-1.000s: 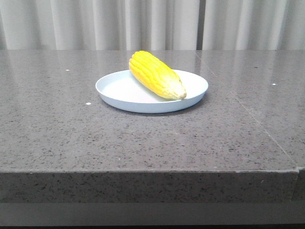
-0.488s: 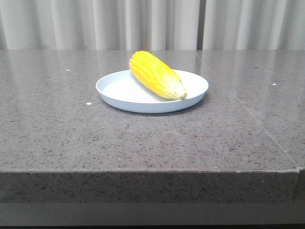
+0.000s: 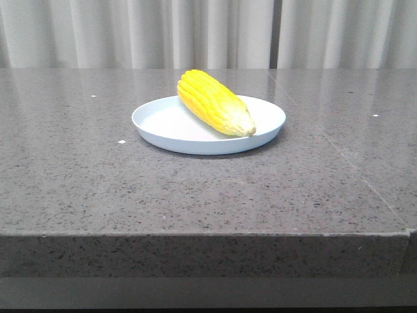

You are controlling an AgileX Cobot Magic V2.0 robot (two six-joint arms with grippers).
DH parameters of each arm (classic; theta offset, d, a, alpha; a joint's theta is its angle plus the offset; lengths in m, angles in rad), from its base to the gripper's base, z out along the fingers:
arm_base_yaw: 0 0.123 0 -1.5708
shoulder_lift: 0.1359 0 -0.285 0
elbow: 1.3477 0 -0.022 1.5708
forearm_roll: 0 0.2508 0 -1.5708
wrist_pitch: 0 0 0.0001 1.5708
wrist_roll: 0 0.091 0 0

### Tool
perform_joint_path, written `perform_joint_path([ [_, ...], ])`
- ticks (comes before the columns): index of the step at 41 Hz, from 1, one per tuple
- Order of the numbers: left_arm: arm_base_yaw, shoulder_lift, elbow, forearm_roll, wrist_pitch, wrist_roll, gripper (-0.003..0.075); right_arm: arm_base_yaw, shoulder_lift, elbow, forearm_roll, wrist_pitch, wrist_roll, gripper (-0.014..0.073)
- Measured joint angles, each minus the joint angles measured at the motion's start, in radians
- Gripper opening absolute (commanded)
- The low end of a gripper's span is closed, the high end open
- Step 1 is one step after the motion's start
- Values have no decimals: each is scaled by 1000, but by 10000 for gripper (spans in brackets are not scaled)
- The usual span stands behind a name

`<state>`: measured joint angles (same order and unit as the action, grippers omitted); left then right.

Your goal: Place corn on plate with both arms

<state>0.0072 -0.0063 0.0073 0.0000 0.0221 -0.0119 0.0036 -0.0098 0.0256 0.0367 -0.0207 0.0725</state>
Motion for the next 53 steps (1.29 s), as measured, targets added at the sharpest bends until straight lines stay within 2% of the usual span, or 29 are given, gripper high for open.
perform_joint_path([
  [19,0,0,0,0,0,0,-20,29,0,0,-2,-8,2,-87],
  [53,0,0,0,0,-2,0,-20,19,0,0,-2,-19,4,-87],
])
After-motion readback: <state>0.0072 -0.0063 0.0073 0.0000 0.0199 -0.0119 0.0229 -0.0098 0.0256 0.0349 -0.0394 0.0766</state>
